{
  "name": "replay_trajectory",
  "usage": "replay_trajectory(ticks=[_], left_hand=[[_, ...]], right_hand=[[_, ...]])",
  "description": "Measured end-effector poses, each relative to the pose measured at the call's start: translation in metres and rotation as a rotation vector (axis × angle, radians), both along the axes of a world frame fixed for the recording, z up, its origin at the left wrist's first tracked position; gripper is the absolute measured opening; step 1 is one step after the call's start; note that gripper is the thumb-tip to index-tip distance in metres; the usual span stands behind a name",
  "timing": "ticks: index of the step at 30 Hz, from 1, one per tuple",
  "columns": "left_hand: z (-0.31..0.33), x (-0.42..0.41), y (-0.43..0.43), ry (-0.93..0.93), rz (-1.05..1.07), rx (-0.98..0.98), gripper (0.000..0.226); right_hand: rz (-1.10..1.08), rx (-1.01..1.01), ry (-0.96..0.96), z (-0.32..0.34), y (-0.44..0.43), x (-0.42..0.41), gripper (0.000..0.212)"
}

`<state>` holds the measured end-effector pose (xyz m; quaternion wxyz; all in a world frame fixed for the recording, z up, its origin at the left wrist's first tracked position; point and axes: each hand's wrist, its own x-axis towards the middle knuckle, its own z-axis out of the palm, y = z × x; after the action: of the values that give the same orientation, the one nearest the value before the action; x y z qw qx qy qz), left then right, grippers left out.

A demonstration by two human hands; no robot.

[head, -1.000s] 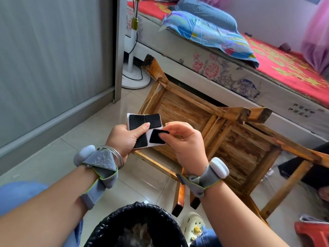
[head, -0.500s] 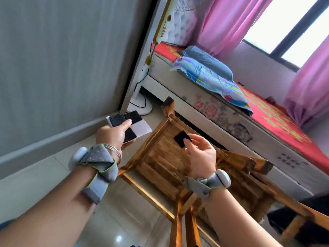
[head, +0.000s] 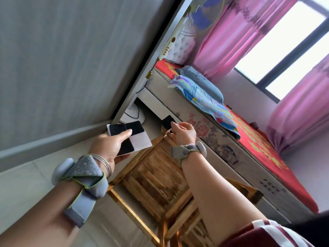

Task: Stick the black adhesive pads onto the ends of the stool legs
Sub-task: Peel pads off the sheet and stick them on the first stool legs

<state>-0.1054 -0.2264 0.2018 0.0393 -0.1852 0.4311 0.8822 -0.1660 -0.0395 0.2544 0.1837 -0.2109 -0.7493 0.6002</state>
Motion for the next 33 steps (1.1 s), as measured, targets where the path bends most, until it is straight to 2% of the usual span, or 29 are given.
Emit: replay_trajectory(ticks=[5, 9, 12, 24, 29, 33], left_hand=[[0.002, -0.004, -0.010, -0.014, 0.036, 0.032, 0.017], [0.002, -0.003, -0.009, -0.010, 0.040, 0.039, 0.017], [0.002, -0.001, -0.005, -0.005, 0.018, 0.024, 0.018], [0.005, 0.004, 0.000, -0.004, 0.014, 0.013, 0.020], [0.006, 0.004, 0.002, 0.001, 0.022, 0.005, 0.023], [0.005, 0.004, 0.003, -0.001, 0.026, -0.010, 0.023]], right_hand=[[0.031, 0.058, -0.026, 0.001, 0.005, -0.005, 0.021], [0.046, 0.250, -0.022, 0.004, 0.010, -0.007, 0.016], [0.046, 0.312, -0.029, 0.007, 0.011, -0.009, 0.016], [0.030, 0.313, -0.094, 0.009, 0.016, -0.015, 0.020], [0.133, 0.294, -0.059, 0.006, 0.016, -0.017, 0.028], [0.126, 0.271, -0.134, 0.004, 0.009, -0.024, 0.028]])
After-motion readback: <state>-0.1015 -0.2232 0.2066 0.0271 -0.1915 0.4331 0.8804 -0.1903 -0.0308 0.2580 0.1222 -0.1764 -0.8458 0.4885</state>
